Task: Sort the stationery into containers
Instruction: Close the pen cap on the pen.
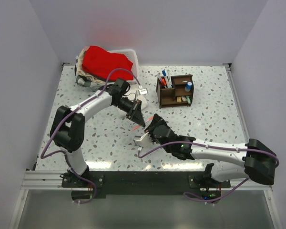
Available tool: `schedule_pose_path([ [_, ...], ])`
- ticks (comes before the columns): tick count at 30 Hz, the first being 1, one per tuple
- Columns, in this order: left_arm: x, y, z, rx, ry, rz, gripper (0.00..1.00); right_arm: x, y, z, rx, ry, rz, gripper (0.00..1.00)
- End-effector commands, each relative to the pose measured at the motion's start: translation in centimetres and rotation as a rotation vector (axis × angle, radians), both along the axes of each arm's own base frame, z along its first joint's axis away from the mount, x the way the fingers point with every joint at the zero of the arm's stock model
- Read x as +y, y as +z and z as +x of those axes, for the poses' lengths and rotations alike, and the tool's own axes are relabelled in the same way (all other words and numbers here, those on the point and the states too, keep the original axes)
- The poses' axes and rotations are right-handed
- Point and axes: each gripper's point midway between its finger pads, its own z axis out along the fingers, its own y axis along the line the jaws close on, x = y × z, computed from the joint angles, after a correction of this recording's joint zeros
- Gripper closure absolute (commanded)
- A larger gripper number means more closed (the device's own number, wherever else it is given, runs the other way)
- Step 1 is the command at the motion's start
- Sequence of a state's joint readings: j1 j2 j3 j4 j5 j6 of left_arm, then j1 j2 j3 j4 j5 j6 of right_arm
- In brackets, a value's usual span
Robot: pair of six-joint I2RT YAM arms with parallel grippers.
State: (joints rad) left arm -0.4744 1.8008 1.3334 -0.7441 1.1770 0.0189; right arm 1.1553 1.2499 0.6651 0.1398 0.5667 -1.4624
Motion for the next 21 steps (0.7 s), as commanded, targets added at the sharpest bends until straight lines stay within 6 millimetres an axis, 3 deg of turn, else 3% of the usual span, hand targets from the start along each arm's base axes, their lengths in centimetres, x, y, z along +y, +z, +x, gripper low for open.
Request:
schedule_pose_path([
  [1, -4.4, 4.1, 1.0, -0.215, -0.115, -0.208, 1.0, 9.7, 3.4, -7.0, 0.09, 0.495, 0.199, 1.0],
  [7, -3.1, 4.6, -0.1, -0.263, -0.114, -0.17, 1.0, 7.1, 4.6, -4.2, -0.023, 0.3, 0.187, 1.0],
  [8, -2.6, 5.0, -0.4, -0.285, -0.115, -0.167, 1.0, 6.4, 5.1, -3.6, -0.04, 0.269, 0.191, 0.92],
  [9, -2.0, 4.8, -1.0, -0.272, -0.119, -0.141, 1.0, 5.3, 5.1, -3.0, -0.043, 0.226, 0.162, 0.55],
  [10, -1.4, 4.3, -0.7, -0.316, -0.116, -0.117, 1.0, 4.6, 5.9, -2.5, -0.051, 0.195, 0.161, 0.35],
  [11, -0.8, 4.2, -0.8, -0.33, -0.114, -0.101, 1.0, 3.3, 7.2, -2.0, -0.062, 0.146, 0.181, 0.06],
  [12, -0.1, 3.8, -1.0, -0.323, -0.109, -0.072, 1.0, 2.1, 7.0, -1.8, -0.042, 0.106, 0.147, 0.01],
  [14, 1.2, 3.4, -0.3, -0.361, -0.081, -0.039, 1.0, -0.7, 10.3, -0.7, -0.023, -0.014, 0.248, 0.01],
  [15, 1.5, 3.5, -0.1, -0.37, -0.071, -0.027, 1.0, -1.9, 10.8, -0.4, -0.003, -0.053, 0.266, 0.01],
  [16, 2.0, 3.3, 0.5, -0.395, -0.054, -0.008, 1.0, -3.0, 12.5, 0.1, 0.014, -0.114, 0.373, 0.01],
  [18, 2.4, 4.0, 1.6, -0.458, -0.019, -0.001, 1.0, -5.9, 13.4, 1.2, 0.064, -0.224, 0.464, 0.01],
  [19, 3.0, 4.5, 2.4, -0.478, 0.03, 0.016, 1.0, -6.6, 15.0, 1.4, 0.131, -0.282, 0.619, 0.01],
  [21, 3.1, 5.5, 4.3, -0.552, 0.094, -0.001, 1.0, -8.3, 14.4, 2.3, 0.271, -0.369, 0.72, 0.01],
])
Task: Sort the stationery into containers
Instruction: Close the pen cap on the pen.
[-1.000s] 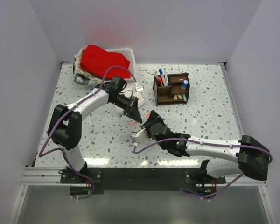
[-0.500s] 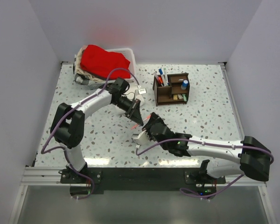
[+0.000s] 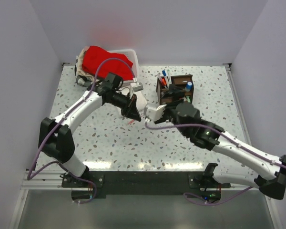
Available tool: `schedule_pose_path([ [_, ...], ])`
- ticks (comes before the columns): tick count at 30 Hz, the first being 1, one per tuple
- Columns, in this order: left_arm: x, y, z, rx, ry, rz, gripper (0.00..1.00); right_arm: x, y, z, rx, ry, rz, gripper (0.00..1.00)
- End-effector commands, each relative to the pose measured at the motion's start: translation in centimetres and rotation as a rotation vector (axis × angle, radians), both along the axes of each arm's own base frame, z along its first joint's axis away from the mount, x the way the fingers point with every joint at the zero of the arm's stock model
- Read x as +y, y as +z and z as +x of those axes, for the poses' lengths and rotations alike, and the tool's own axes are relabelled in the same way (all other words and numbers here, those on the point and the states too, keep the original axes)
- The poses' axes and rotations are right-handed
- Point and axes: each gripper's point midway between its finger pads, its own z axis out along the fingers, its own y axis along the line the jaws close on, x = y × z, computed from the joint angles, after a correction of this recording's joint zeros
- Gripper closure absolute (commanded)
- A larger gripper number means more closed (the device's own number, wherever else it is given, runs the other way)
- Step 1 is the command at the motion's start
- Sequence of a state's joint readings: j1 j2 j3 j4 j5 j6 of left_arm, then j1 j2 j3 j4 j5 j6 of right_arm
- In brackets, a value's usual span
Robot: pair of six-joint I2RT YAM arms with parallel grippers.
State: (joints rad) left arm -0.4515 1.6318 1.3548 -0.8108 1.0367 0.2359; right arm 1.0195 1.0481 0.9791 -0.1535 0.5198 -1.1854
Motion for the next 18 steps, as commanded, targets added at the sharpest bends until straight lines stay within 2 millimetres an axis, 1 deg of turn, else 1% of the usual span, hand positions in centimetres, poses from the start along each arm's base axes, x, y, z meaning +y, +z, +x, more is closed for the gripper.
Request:
schedule_pose_path([
  [1, 1.5, 3.5, 4.3, -0.218, 0.152, -0.043, 1.0, -3.7, 2.5, 0.7, 0.297, -0.186, 0.483, 0.01],
  [2, 1.6, 3.8, 4.7, -0.235, 0.176, -0.056, 1.0, -4.3, 2.5, 1.5, 0.346, -0.208, 0.554, 0.01],
  [3, 1.3, 5.0, 5.9, -0.306, 0.194, -0.101, 1.0, -4.2, 2.9, 1.8, 0.381, -0.224, 0.613, 0.01],
  [4, 1.5, 6.3, 6.2, -0.322, 0.228, -0.13, 1.0, -3.8, 2.9, 1.9, 0.444, -0.251, 0.736, 0.01],
  [5, 1.6, 6.5, 6.4, -0.334, 0.246, -0.149, 1.0, -4.2, 3.1, 2.4, 0.478, -0.273, 0.809, 0.01],
  [6, 1.2, 8.4, 7.6, -0.427, 0.262, -0.223, 1.0, -3.1, 4.0, 1.9, 0.548, -0.223, 0.874, 0.01],
  [7, 1.3, 9.7, 7.3, -0.386, 0.293, -0.279, 1.0, -2.0, 3.8, 1.9, 0.645, -0.241, 0.984, 0.01],
  [8, 1.4, 9.4, 7.3, -0.361, 0.311, -0.31, 1.0, -1.8, 4.0, 2.2, 0.693, -0.245, 1.037, 0.01],
  [9, 1.2, 12.3, 8.2, -0.477, 0.312, -0.418, 1.0, -0.4, 5.4, 1.6, 0.776, -0.181, 1.099, 0.02],
  [10, 1.2, 13.2, 7.5, -0.381, 0.313, -0.484, 1.0, 0.2, 5.5, 2.2, 0.84, -0.194, 1.177, 0.03],
  [11, 1.1, 13.3, 7.4, -0.357, 0.313, -0.523, 1.0, 1.0, 6.0, 2.4, 0.883, -0.164, 1.211, 0.04],
  [12, 1.0, 15.1, 7.5, -0.419, 0.293, -0.598, 1.0, 2.3, 7.8, 2.2, 0.931, -0.065, 1.247, 0.05],
  [13, 0.7, 14.2, 8.0, -0.298, 0.301, -0.596, 1.0, 2.1, 8.5, 3.0, 0.981, -0.067, 1.332, 0.06],
  [14, 0.5, 15.4, 8.6, -0.308, 0.284, -0.603, 1.0, 2.6, 8.3, 4.2, 1.024, -0.069, 1.374, 0.07],
  [15, 0.3, 15.6, 8.9, -0.3, 0.269, -0.61, 1.0, 2.9, 9.6, 5.1, 1.028, -0.021, 1.435, 0.07],
  [16, 0.0, 15.2, 9.1, -0.253, 0.248, -0.608, 1.0, 2.9, 9.9, 5.5, 1.107, -0.004, 1.495, 0.07],
  [17, -0.1, 16.1, 9.4, -0.271, 0.233, -0.623, 1.0, 3.3, 9.5, 6.2, 1.139, 0.008, 1.507, 0.08],
  [18, -0.2, 16.6, 9.6, -0.277, 0.226, -0.632, 1.0, 3.8, 9.7, 6.8, 1.146, 0.054, 1.519, 0.08],
])
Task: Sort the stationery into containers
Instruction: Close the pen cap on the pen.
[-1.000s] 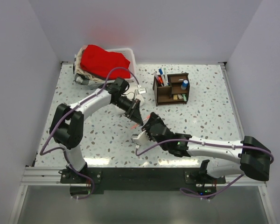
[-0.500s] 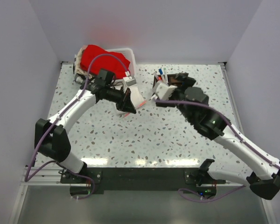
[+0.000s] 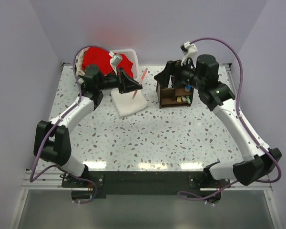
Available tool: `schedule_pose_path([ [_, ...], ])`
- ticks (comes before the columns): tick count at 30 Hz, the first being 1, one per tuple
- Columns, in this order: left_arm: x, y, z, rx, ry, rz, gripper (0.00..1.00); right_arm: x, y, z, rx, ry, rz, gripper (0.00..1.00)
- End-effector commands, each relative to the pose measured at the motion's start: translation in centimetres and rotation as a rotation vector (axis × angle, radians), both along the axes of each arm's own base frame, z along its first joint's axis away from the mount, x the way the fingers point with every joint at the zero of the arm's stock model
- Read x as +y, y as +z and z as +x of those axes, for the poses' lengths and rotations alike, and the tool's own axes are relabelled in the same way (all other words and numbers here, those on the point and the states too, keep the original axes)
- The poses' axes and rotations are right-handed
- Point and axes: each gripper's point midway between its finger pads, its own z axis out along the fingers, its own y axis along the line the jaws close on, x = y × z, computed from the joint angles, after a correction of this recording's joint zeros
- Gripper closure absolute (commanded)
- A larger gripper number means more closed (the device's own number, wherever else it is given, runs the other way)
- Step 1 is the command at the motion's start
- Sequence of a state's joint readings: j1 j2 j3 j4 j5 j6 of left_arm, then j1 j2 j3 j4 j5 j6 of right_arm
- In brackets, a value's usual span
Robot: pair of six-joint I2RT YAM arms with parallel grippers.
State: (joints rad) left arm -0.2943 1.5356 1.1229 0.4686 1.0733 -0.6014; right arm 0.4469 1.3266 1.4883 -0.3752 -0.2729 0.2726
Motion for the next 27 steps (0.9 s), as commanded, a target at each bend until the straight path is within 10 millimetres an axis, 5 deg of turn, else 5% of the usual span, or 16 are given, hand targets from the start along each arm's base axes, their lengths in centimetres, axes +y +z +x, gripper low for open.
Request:
schedule_pose_path([
  [1, -0.6, 5.5, 0.3, -0.056, -0.092, -0.126, 1.0, 3.2, 4.2, -0.2, 0.101, 0.193, 0.341, 0.08],
  [6, -0.8, 6.6, 1.5, -0.062, -0.065, -0.143, 1.0, 5.2, 3.7, 0.5, 0.128, 0.329, 0.383, 0.18],
  [15, -0.9, 5.7, 1.9, -0.013, -0.055, -0.134, 1.0, 5.7, 4.4, 0.8, 0.037, 0.357, 0.408, 0.35],
  [27, -1.2, 5.8, 2.4, -0.01, -0.059, -0.147, 1.0, 8.2, 4.1, 0.6, 0.008, 0.374, 0.376, 0.41],
])
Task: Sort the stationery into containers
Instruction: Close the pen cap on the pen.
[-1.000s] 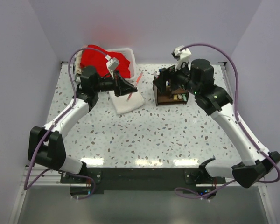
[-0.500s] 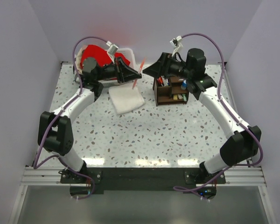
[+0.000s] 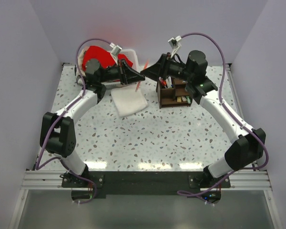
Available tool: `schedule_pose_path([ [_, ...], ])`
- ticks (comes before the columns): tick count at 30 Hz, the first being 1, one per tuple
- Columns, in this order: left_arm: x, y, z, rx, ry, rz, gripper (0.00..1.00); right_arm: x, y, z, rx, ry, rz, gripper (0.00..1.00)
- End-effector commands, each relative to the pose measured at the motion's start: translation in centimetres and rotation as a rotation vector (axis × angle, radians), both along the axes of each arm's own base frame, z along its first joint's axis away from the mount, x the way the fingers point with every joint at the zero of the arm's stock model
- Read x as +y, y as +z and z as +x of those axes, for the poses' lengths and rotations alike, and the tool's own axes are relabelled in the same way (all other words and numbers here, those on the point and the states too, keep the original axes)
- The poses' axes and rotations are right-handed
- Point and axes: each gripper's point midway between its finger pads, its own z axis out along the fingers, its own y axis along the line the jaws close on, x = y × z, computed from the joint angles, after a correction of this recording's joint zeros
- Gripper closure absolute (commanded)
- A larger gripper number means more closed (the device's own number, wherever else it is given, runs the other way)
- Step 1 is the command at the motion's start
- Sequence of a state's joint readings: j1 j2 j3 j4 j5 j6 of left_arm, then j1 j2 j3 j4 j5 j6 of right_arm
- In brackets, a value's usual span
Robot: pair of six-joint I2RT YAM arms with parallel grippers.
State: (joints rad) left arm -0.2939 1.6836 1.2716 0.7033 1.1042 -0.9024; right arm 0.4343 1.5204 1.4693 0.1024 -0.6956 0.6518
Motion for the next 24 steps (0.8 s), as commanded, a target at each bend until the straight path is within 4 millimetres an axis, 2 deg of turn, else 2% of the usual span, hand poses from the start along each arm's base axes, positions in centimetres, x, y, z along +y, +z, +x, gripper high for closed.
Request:
schedule_pose_path([
  [1, 0.2, 2.2, 0.0, -0.078, 0.0, -0.034, 1.0, 0.5, 1.5, 0.3, -0.076, -0.013, 0.012, 0.41],
  [7, 0.2, 2.5, -0.3, -0.088, 0.0, -0.038, 1.0, 0.5, 1.1, 1.3, -0.088, -0.062, -0.01, 0.44],
  [11, 0.2, 2.4, -0.2, -0.082, 0.004, -0.032, 1.0, 0.2, 0.7, 2.0, -0.098, -0.095, -0.062, 0.5],
  [17, 0.2, 2.3, 0.1, -0.079, 0.012, -0.034, 1.0, -0.5, 0.5, 2.4, -0.126, -0.137, -0.124, 0.46],
  [24, 0.2, 2.4, 0.3, -0.078, 0.014, -0.035, 1.0, -0.9, -0.7, 3.2, -0.097, -0.17, -0.178, 0.49],
])
